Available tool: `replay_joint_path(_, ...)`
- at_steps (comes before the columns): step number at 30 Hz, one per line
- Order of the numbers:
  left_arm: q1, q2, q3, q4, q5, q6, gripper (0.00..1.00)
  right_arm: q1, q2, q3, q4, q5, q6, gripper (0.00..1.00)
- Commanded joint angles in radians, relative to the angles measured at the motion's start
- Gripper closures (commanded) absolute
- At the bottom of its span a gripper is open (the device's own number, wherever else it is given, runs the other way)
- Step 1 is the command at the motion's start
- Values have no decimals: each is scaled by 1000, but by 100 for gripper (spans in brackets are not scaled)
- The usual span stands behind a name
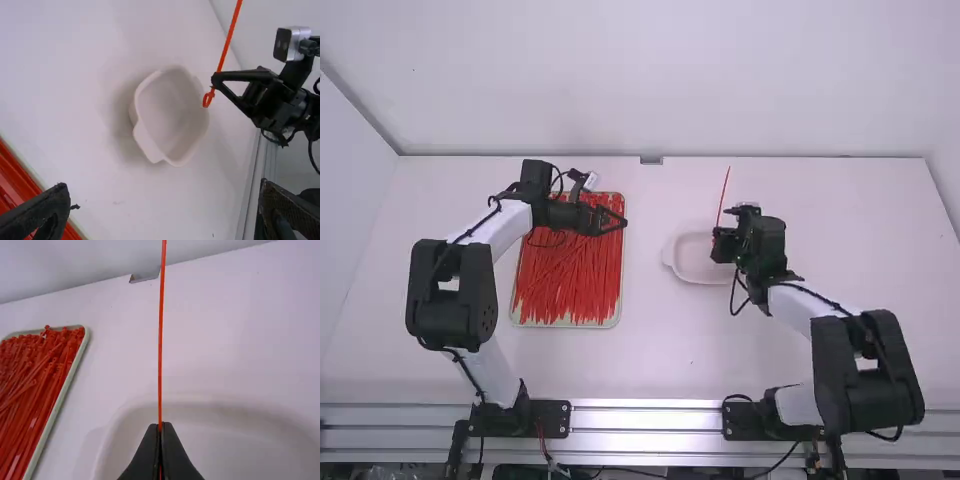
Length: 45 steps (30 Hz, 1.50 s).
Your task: Fasten the cable tie
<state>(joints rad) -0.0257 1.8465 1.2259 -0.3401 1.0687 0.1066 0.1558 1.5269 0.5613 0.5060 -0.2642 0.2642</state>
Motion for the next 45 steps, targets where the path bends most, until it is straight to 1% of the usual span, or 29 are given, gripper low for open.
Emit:
replay_joint_path(1,-7,-5,19,-3,22,22,1,0,67,-3,40,21,32,100)
replay_joint_path(6,-7,-5,19,0,23,21,1,-1,150,-4,126,14,54,100)
replay_joint_path(10,-7,-5,19,0,22,21,1,3,168,-4,152,7,53,100)
replay_joint_path(30,-7,-5,19,8,10,30,1,-5,168,-4,153,0,53,100)
replay_joint_path(32,-7,-5,19,0,13,49,1,-5,168,-4,153,2,53,91)
replay_joint_path(35,-7,-5,19,-2,11,48,1,-5,168,-4,153,3,53,81)
replay_joint_path(36,-7,-5,19,-2,11,48,1,-5,168,-4,153,3,54,75)
replay_joint_path(37,-7,-5,19,-1,11,48,1,-5,168,-4,153,3,54,74)
replay_joint_path(38,-7,-5,19,-2,11,48,1,-5,167,-4,153,3,54,51)
replay_joint_path(39,-7,-5,19,-5,8,48,1,-5,168,-4,153,3,54,0)
replay_joint_path(45,-7,-5,19,-19,-44,50,1,-5,167,-4,155,3,54,0)
